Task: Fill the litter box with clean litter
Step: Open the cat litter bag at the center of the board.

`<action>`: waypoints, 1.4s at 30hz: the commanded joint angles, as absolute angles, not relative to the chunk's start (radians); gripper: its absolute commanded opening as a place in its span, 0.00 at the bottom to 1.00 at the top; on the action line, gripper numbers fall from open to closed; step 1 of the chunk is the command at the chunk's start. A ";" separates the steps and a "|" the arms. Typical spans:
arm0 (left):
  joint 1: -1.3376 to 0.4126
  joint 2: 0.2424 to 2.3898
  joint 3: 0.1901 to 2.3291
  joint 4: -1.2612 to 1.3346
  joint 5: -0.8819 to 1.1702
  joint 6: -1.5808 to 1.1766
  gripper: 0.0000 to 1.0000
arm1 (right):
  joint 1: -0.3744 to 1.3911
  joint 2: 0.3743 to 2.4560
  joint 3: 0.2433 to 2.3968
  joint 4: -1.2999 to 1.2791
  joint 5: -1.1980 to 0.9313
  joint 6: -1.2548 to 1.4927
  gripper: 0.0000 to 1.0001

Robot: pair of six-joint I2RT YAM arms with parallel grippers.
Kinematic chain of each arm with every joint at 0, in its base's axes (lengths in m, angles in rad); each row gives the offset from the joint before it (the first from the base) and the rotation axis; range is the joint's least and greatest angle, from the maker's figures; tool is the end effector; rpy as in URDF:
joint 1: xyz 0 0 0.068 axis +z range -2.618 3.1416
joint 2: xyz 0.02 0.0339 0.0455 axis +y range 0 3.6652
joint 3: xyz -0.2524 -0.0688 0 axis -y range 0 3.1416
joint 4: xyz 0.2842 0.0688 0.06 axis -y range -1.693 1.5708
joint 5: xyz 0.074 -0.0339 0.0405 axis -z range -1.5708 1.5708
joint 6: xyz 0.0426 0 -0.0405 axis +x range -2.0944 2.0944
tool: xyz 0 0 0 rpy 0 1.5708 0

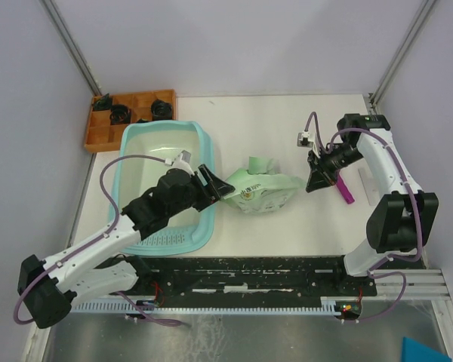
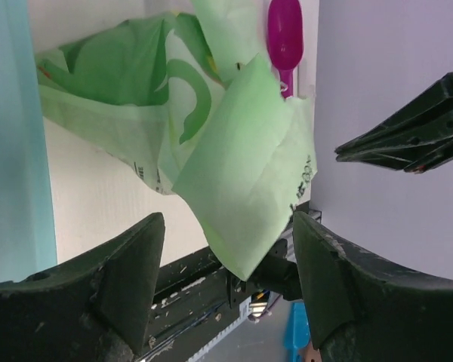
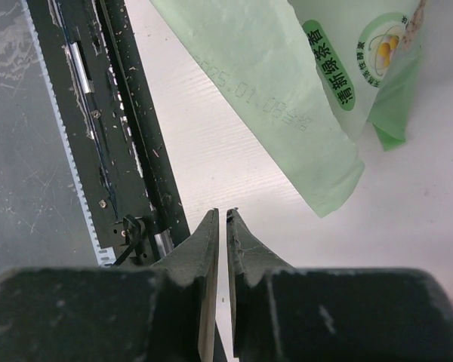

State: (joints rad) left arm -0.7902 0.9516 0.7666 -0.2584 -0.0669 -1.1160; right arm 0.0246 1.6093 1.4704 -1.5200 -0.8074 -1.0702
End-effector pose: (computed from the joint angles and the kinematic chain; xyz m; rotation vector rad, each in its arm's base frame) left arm 0.1914 -0.1892 0.2758 -0.4040 2.1703 -1.0946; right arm 0.3095 0.0384 0.2827 -1.3233 2.2659 1.0287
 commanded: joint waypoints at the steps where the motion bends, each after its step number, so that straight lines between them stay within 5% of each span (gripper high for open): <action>1: -0.784 0.999 0.736 -0.151 0.022 -1.179 0.73 | 0.028 1.612 1.488 -1.509 -0.813 -1.061 0.15; 11: -0.780 1.005 0.889 -0.263 -0.173 -0.973 0.58 | 0.029 1.625 1.487 -1.509 -0.804 -1.066 0.14; 18: -0.743 1.095 0.969 -0.194 -0.009 -0.875 0.43 | 0.029 1.638 1.502 -1.517 -0.801 -1.062 0.14; 27: -0.730 1.196 0.976 -0.125 0.167 -0.736 0.58 | 0.028 1.628 1.491 -1.508 -0.772 -1.066 0.14; 36: -0.730 1.207 1.061 -0.115 0.176 -0.507 0.52 | 0.027 1.634 1.497 -1.440 -0.720 -1.016 0.14; 42: -0.730 1.381 1.274 -0.314 0.412 -0.316 0.50 | 0.027 1.641 1.503 -1.434 -0.701 -1.006 0.14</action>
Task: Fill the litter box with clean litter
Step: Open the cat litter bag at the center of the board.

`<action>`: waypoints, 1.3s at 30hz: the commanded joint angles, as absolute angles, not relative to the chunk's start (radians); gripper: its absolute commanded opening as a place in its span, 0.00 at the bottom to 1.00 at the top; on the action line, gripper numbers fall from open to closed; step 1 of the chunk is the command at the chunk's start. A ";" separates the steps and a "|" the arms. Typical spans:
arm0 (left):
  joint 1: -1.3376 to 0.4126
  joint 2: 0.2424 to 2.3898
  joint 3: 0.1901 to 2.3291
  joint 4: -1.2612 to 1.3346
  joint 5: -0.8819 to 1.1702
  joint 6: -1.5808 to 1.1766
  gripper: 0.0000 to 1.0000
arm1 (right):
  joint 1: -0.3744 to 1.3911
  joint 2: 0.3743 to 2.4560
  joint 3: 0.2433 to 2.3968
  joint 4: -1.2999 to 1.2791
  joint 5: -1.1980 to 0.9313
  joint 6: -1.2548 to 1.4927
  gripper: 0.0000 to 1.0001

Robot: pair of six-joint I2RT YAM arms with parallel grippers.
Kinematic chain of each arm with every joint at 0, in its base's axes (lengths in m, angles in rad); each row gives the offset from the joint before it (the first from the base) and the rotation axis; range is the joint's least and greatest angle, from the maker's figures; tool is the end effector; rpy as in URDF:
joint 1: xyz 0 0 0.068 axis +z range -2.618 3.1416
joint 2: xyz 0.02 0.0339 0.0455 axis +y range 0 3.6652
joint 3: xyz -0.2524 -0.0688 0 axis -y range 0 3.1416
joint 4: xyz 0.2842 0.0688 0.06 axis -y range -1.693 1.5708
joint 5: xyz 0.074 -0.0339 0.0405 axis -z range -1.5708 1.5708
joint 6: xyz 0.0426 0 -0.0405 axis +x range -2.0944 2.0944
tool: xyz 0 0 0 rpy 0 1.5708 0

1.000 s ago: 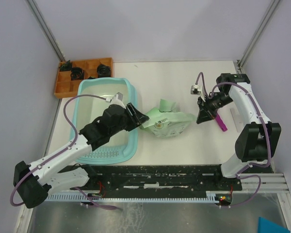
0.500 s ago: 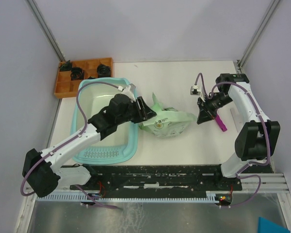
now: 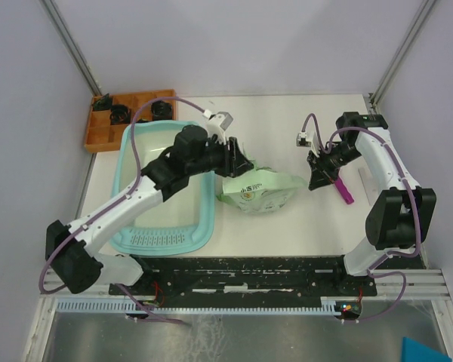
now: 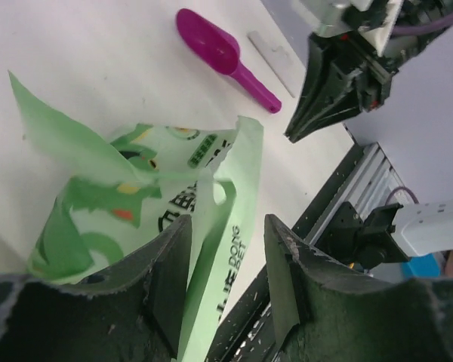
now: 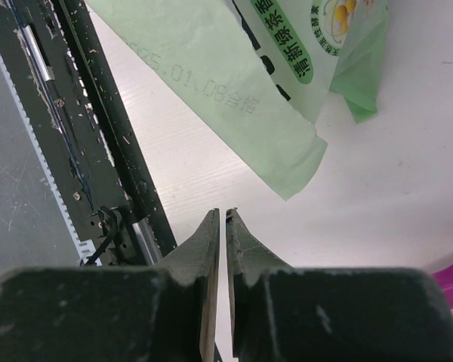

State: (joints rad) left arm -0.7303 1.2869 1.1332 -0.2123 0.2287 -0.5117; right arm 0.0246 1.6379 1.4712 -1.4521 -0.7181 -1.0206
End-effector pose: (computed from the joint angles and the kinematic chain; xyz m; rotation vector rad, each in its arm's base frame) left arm 0.2522 -0.2388 0.3302 0.3879 2.0377 -1.0205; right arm 0.3213 0.0359 0.2714 -1.3226 2.3447 0.9185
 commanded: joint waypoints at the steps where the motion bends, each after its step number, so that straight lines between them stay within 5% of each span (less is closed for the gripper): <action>1: -0.730 1.407 1.300 -0.348 0.442 -0.300 0.51 | 0.026 1.638 1.501 -1.433 -0.698 -1.008 0.14; 17: -0.730 1.436 1.343 -0.560 0.351 -0.141 0.50 | 0.018 1.641 1.477 -1.414 -0.706 -1.017 0.14; 25: -0.732 1.440 1.434 -0.621 0.375 -0.092 0.04 | 0.014 1.642 1.479 -1.328 -0.642 -0.913 0.11; 33: -0.938 1.352 1.426 -0.528 -0.132 0.197 0.03 | 0.012 1.545 1.458 -1.077 -0.439 -0.718 0.08; 39: -1.071 1.275 1.194 -0.135 -0.457 0.505 0.03 | 0.011 1.427 1.416 -0.965 -0.435 -0.699 0.05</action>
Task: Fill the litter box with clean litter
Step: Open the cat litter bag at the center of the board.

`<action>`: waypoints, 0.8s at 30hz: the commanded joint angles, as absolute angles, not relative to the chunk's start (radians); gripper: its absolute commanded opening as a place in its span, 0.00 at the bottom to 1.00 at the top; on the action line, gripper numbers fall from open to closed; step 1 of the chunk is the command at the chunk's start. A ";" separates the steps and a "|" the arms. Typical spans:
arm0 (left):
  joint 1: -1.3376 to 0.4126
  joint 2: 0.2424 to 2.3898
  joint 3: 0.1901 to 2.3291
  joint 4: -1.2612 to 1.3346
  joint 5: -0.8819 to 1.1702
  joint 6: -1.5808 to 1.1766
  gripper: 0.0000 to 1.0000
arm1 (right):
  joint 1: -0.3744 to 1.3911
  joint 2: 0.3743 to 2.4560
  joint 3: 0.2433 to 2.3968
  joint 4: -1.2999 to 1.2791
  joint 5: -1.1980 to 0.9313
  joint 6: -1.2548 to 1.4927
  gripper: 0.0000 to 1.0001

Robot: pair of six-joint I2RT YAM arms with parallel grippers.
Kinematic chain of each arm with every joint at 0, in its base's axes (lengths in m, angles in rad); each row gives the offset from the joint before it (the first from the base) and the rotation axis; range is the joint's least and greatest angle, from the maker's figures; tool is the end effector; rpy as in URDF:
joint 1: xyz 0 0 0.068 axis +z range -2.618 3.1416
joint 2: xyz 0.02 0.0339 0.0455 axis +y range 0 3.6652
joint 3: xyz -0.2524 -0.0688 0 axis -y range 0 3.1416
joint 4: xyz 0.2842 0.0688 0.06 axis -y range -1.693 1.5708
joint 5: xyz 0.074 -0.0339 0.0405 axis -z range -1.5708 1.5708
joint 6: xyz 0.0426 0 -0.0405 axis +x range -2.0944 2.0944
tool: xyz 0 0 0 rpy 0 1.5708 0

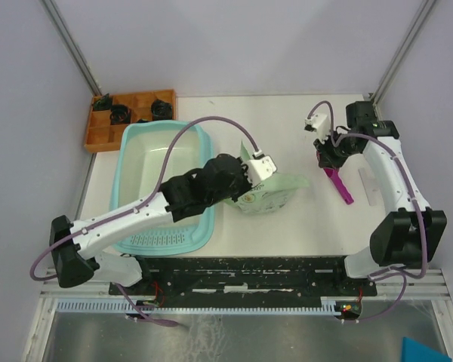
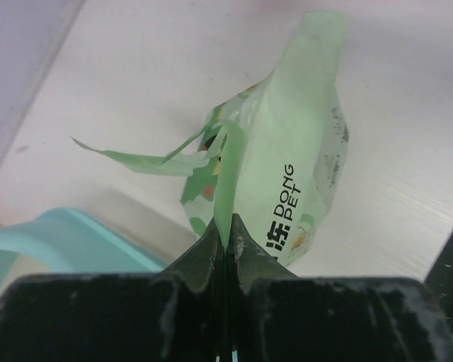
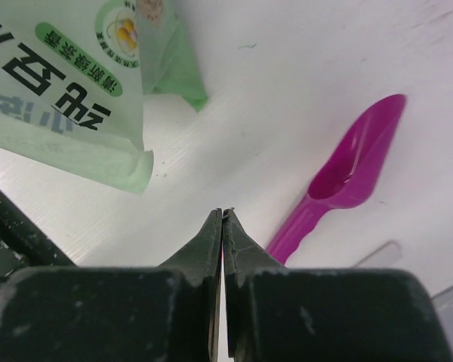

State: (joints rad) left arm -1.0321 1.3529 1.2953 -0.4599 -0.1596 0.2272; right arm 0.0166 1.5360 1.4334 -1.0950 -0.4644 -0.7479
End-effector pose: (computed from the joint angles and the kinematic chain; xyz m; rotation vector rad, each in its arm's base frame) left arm 0.1872 -0.2999 0.3461 1.1549 1.7506 -0.3229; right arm 0.3406 0.0247 0.2920 -1.0793 2.3730 0.3993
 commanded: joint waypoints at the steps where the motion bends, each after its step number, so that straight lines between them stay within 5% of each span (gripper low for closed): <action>1: -1.072 1.266 1.159 -0.069 -0.504 0.547 0.03 | 0.012 1.414 1.405 -0.948 -0.429 -0.694 0.05; 10: -1.090 1.273 0.690 0.997 -0.584 1.352 0.03 | 0.012 1.401 1.397 -0.949 -0.513 -0.680 0.03; 16: -1.097 1.267 0.587 1.218 -0.517 1.199 0.03 | 0.003 1.459 1.514 -1.054 -0.717 -0.601 0.04; 18: -1.096 1.256 0.583 1.252 -0.511 1.145 0.03 | 0.000 1.493 1.571 -1.108 -0.799 -0.588 0.18; 21: -1.097 1.214 0.592 1.210 -0.438 0.999 0.03 | 0.000 1.560 1.658 -1.252 -0.946 -0.682 0.55; 24: -1.098 1.185 0.632 1.112 -0.379 0.864 0.03 | 0.000 1.656 1.761 -1.473 -1.056 -0.874 0.61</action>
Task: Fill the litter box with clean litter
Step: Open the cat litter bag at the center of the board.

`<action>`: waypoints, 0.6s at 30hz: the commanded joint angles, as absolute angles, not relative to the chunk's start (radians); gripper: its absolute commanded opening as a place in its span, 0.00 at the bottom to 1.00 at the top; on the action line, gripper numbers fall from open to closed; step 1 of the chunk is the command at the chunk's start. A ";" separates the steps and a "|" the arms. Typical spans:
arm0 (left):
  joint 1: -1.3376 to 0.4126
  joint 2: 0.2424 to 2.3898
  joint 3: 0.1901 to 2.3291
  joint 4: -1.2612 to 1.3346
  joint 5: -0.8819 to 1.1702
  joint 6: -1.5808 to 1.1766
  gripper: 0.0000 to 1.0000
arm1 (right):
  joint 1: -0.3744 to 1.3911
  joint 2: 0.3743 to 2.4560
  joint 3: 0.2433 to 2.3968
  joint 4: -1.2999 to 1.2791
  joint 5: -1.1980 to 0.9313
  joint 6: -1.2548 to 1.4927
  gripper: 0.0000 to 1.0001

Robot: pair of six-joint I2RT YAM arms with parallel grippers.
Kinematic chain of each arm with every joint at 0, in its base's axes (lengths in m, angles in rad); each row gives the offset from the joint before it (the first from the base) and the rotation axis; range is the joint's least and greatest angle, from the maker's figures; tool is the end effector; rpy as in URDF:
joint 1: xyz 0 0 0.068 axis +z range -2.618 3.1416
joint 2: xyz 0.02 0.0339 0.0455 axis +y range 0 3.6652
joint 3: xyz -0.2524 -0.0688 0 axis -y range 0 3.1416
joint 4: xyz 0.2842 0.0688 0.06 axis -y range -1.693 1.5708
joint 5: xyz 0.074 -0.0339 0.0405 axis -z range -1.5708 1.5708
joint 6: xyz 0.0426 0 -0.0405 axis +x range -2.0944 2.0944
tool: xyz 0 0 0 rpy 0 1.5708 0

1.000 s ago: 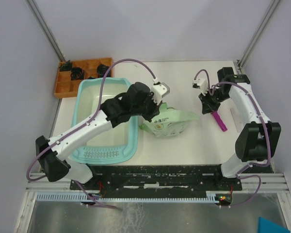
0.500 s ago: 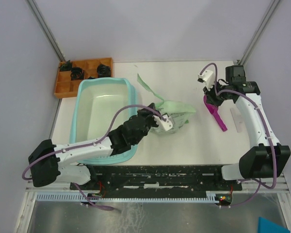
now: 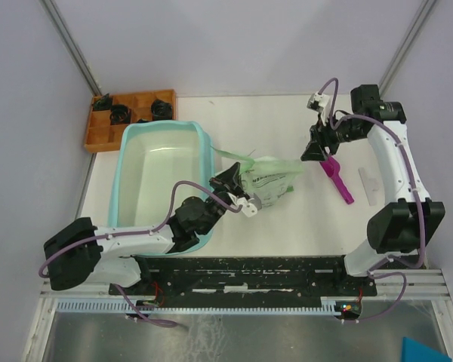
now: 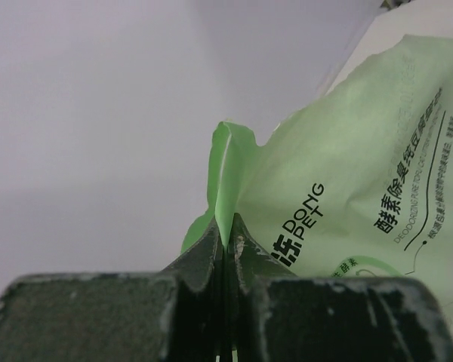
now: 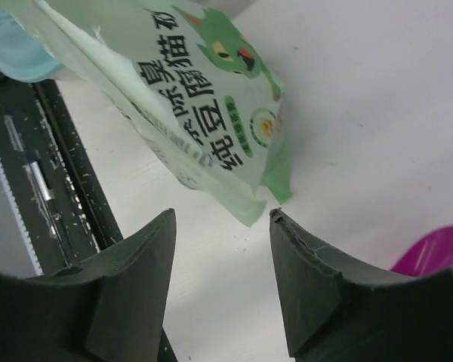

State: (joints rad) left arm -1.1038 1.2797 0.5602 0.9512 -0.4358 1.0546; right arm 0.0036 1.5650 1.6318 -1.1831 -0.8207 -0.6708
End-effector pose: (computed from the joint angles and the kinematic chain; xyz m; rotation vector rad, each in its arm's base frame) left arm 0.1558 -0.2691 0.2390 0.9856 0.9450 0.2502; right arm 0.3432 0.0324 0.3522 -0.9986 2.1352 0.7865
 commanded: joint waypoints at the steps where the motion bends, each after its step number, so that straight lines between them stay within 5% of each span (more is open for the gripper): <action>1: -1.097 1.180 0.638 1.102 -0.361 0.841 0.03 | 0.000 1.699 1.801 -1.576 -1.072 -0.974 0.62; 7: -1.097 1.181 0.678 1.023 -0.300 0.818 0.03 | 0.000 1.805 1.817 -1.762 -1.049 -1.298 0.65; 11: -1.097 1.185 0.694 1.010 -0.288 0.825 0.03 | 0.000 1.836 1.821 -1.761 -1.044 -1.288 0.52; 18: -1.098 1.196 0.745 0.986 -0.257 0.822 0.03 | 0.000 1.850 1.883 -1.761 -1.063 -1.246 0.53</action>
State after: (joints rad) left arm -1.0992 1.2385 0.6289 0.7979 -0.3080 0.8597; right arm 0.0036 1.8492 1.8133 -1.6020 -1.0035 -1.2293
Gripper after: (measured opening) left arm 0.053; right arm 0.533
